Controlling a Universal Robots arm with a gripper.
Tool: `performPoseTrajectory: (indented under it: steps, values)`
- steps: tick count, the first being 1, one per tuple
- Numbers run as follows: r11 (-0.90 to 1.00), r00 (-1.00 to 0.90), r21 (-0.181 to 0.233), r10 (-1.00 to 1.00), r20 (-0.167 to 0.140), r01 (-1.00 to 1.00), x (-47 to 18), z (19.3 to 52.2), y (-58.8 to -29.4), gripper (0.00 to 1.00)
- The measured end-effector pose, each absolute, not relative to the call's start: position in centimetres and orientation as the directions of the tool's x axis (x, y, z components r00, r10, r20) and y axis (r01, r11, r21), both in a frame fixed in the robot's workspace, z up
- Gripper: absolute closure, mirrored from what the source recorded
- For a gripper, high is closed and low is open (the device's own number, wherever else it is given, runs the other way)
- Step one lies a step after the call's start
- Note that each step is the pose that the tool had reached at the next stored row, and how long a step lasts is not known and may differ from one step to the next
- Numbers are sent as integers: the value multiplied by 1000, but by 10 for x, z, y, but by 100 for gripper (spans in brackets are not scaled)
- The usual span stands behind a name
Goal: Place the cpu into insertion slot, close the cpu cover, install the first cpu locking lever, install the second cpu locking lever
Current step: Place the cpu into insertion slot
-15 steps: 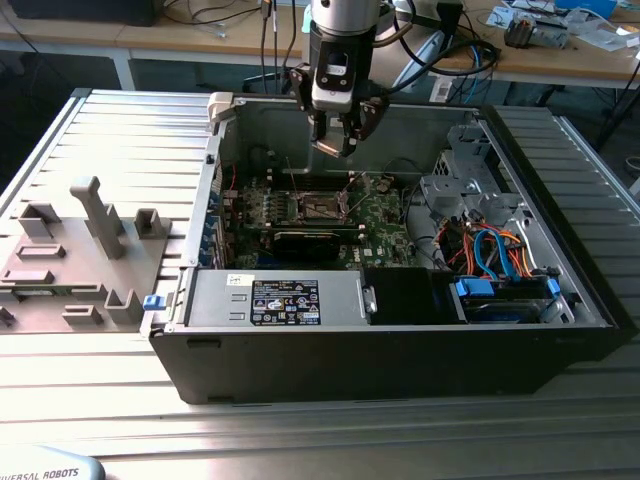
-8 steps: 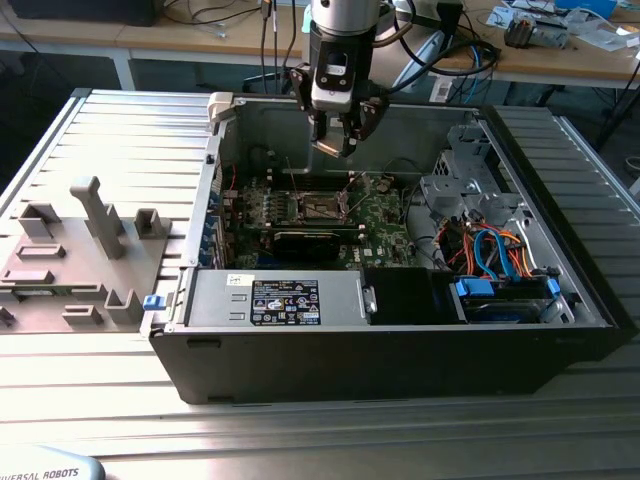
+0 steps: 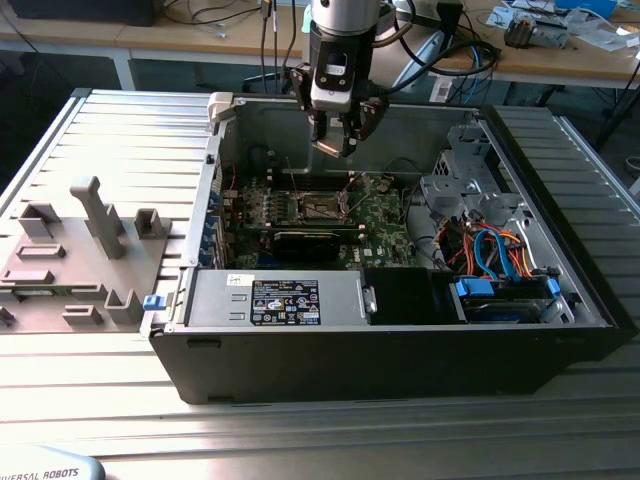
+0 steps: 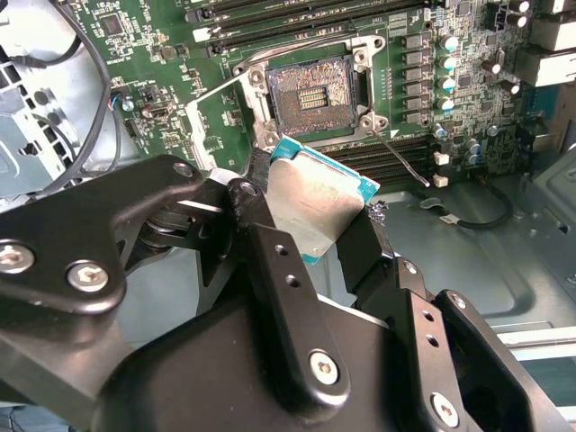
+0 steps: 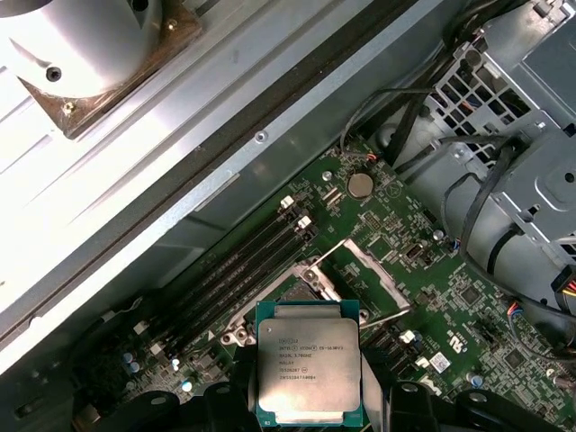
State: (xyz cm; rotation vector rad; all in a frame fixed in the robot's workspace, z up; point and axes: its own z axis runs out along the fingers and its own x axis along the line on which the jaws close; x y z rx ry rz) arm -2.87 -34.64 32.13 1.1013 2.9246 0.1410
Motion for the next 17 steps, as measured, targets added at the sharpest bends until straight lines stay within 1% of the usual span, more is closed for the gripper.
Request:
performPoseTrajectory:
  steps: [17]
  values:
    - [731,-735,89,678,19,677,-29,321,-346,46]
